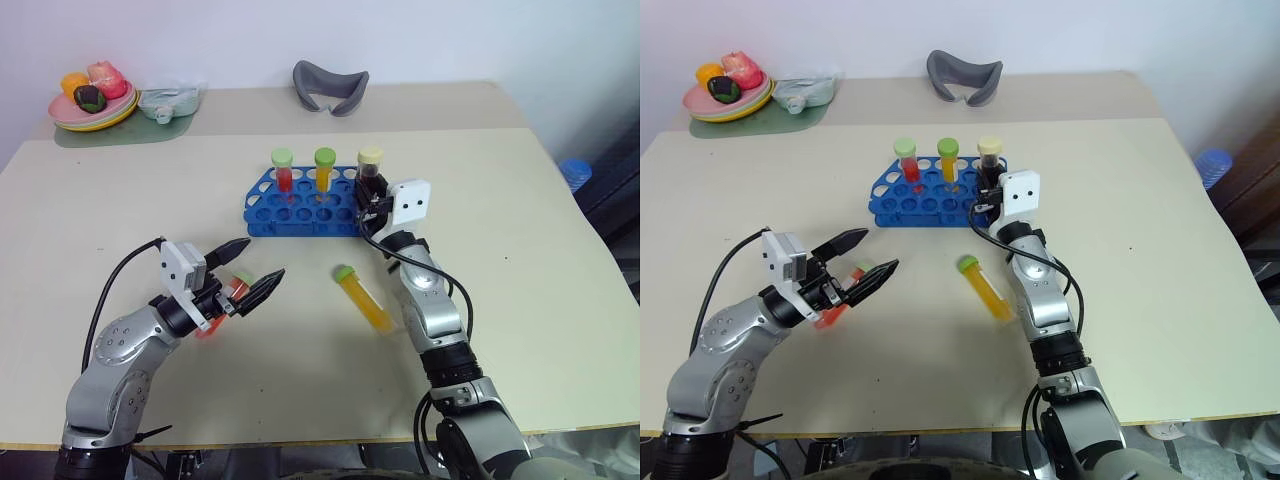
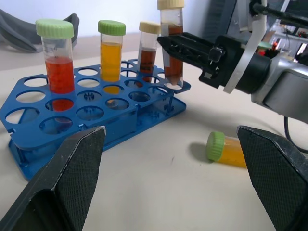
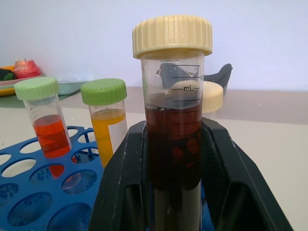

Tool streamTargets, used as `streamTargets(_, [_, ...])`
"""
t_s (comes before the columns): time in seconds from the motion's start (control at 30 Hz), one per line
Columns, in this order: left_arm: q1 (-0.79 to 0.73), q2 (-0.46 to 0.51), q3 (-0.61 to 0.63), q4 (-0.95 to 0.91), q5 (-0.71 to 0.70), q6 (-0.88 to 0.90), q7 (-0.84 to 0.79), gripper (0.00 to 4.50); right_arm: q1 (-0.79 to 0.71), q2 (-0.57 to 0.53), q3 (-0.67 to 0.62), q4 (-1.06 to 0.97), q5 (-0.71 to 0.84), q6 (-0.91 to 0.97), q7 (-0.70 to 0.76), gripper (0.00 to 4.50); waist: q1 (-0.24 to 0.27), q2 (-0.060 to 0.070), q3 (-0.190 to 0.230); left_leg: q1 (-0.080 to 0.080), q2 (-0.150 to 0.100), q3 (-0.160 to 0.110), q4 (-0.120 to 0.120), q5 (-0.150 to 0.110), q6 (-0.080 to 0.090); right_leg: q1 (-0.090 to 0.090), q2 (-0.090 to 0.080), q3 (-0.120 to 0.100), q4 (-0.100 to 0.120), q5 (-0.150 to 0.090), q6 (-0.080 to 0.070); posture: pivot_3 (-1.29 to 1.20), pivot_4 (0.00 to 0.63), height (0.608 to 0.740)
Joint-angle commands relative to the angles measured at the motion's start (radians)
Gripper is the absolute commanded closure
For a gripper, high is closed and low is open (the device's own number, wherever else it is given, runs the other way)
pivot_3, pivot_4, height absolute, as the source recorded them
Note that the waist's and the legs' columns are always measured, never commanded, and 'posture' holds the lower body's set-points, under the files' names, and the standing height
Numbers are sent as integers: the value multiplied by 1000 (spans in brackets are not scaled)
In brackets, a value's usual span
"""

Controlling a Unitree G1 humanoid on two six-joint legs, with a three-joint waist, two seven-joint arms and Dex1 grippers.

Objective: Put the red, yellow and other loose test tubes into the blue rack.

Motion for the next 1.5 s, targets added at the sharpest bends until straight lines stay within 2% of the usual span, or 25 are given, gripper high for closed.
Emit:
streamTargets(0.03, [3,0,0,-41,-20,-9,-4,0,-33,11,-26,18,-16,-46,-2,3636,0,0,0,0,0,0,0,0,0,0,0,0,0,0,0,0,150,740])
streamTargets(0.3, [13,-3,-13,-55,-21,-11,2,0,-45,22,-36,73,-22,-93,18,3636,-2,0,0,2,0,0,0,0,0,2,0,0,0,0,0,0,150,740])
streamTargets(0.37, [10,-2,-14,-54,-22,-8,3,0,-36,23,-37,64,-14,-90,32,2672,-2,0,0,3,0,0,0,0,0,3,0,0,0,0,0,0,150,740])
streamTargets(0.43, [6,-2,-15,-53,-24,-5,5,0,-31,23,-43,50,-11,-86,36,1901,-2,0,0,5,0,0,-1,0,0,5,0,0,0,0,0,0,150,740])
streamTargets(0.47, [5,-2,-15,-52,-25,-4,5,0,-29,23,-47,36,-9,-82,38,1281,-2,0,0,6,0,0,-1,0,0,5,0,0,0,0,0,0,150,740])
streamTargets(0.53, [3,-1,-15,-53,-27,0,6,0,-23,21,-51,7,-7,-73,42,335,-2,0,0,6,0,0,-1,0,0,5,0,0,0,0,0,0,150,740])
streamTargets(0.57, [-1,0,-16,-56,-29,5,10,0,-19,19,-52,-10,-7,-70,45,56,-1,0,0,6,0,0,-1,0,0,5,0,1,0,0,0,0,150,740])
streamTargets(0.7, [-28,-1,-24,-88,-37,45,43,0,16,-21,-60,-130,-11,-30,68,56,0,0,0,6,0,0,-1,0,0,5,0,1,0,0,0,0,150,740])
streamTargets(0.83, [-54,19,0,-112,-56,89,77,0,75,-143,-125,-358,59,136,134,56,4,0,0,6,0,0,-1,0,0,6,-1,1,-1,0,0,0,150,740])
streamTargets(0.9, [-62,43,19,-121,-64,113,80,0,109,-252,-147,-478,128,306,212,56,4,0,0,6,0,0,-1,0,0,7,-1,1,-1,0,0,0,150,740])
streamTargets(1.07, [-69,135,36,-90,-51,136,37,0,183,-609,-172,-771,387,864,409,56,0,1,1,10,0,0,-2,-1,1,10,0,1,-2,0,0,0,150,740])
streamTargets(1.13, [-74,159,37,-66,-42,129,19,0,161,-669,-202,-859,532,1056,413,56,-2,1,1,13,0,0,-2,-1,2,12,1,2,-2,-1,-1,0,150,740])
streamTargets(1.2, [-79,178,36,-44,-34,121,0,0,102,-677,-197,-923,641,1231,377,56,-3,1,1,13,1,0,-2,-1,2,12,2,2,-2,-1,-1,0,150,740])
streamTargets(1.33, [-75,211,33,-14,-18,106,-48,0,-46,-545,-154,-951,728,1603,247,56,1,0,1,12,0,0,-2,-1,2,12,2,2,-2,-1,-1,0,150,740])
streamTargets(1.4, [-53,230,37,-12,-9,93,-80,0,-92,-477,-117,-910,764,1683,153,56,2,0,1,12,0,0,-2,-1,2,11,2,2,-3,-1,-1,0,150,740])
streamTargets(1.5, [-6,262,49,-30,-20,92,-132,0,-136,-484,-55,-859,883,1694,34,56,5,0,1,9,0,0,-2,-1,2,9,1,2,-4,-1,-1,0,150,740])
